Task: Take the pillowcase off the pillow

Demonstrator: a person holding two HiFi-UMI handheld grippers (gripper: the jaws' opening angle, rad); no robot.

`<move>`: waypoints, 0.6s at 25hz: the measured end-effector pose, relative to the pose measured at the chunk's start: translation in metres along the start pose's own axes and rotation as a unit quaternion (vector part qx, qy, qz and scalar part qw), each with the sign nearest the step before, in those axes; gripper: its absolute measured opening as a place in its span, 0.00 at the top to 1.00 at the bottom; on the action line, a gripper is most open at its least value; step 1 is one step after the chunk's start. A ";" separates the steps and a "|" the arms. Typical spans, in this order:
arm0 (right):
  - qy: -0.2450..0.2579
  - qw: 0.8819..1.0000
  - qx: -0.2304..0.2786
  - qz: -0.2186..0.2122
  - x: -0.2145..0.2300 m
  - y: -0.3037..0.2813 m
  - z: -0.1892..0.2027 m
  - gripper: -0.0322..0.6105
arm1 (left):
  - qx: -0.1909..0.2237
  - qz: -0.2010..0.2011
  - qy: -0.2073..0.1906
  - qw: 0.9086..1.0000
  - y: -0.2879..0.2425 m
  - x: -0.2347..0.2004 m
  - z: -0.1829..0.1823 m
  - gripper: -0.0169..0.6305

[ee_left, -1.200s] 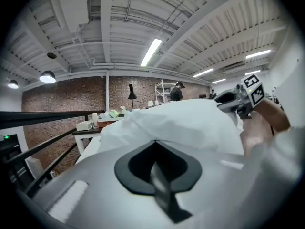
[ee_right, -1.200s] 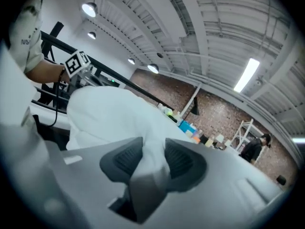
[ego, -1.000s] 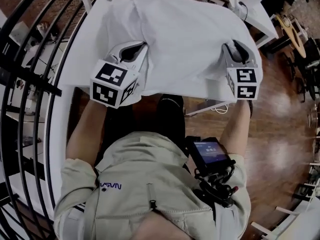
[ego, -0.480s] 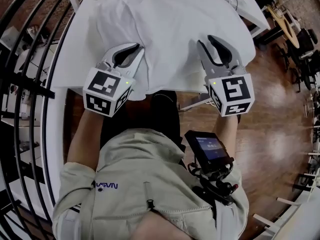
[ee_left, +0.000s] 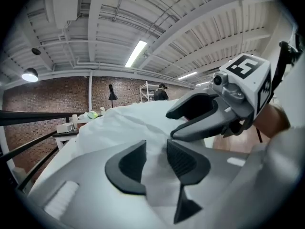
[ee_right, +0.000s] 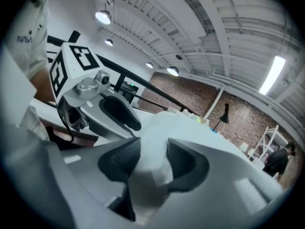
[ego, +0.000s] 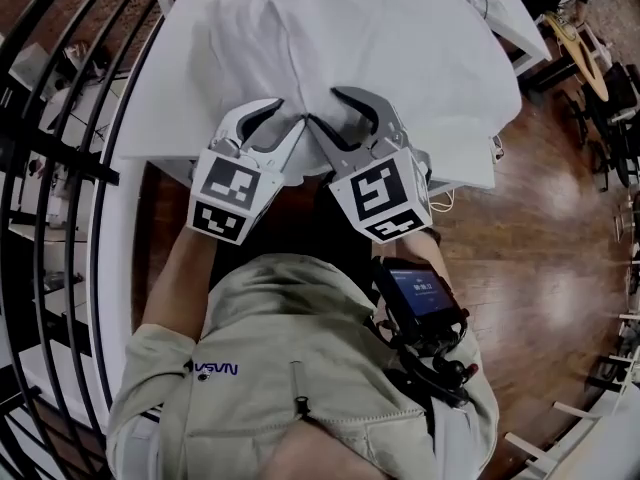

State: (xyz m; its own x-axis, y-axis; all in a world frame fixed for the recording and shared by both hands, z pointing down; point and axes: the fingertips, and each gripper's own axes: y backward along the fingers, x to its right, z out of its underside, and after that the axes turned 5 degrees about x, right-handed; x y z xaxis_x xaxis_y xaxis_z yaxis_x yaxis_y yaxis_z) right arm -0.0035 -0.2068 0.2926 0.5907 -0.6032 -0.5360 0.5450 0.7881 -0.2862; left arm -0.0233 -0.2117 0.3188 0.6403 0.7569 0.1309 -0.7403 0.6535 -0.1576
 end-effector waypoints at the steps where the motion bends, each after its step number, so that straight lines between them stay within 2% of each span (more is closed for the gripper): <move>1: 0.003 1.000 -0.006 0.008 -0.001 -0.002 0.003 0.70 | -0.006 0.005 -0.005 1.000 -0.003 0.002 0.005 0.77; 5: -0.035 0.999 0.001 0.026 0.005 0.014 0.010 0.93 | -0.011 0.002 -0.014 1.000 -0.004 0.009 0.013 0.85; 9: -0.051 0.996 0.000 0.069 0.021 0.034 0.017 0.94 | 0.011 -0.026 -0.018 0.999 0.007 0.002 0.005 0.92; 15: -0.064 0.988 -0.001 0.139 0.043 0.062 0.032 0.94 | 0.030 -0.078 -0.012 0.996 0.027 -0.007 -0.006 0.95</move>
State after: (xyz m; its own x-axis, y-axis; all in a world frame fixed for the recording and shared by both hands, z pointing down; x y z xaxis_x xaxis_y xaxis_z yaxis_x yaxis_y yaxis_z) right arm 0.0751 -0.1876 0.2770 0.7879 -0.3735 -0.4897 0.3502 0.9257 -0.1426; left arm -0.0466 -0.1996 0.3080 0.7439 0.6457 0.1723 -0.6439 0.7615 -0.0741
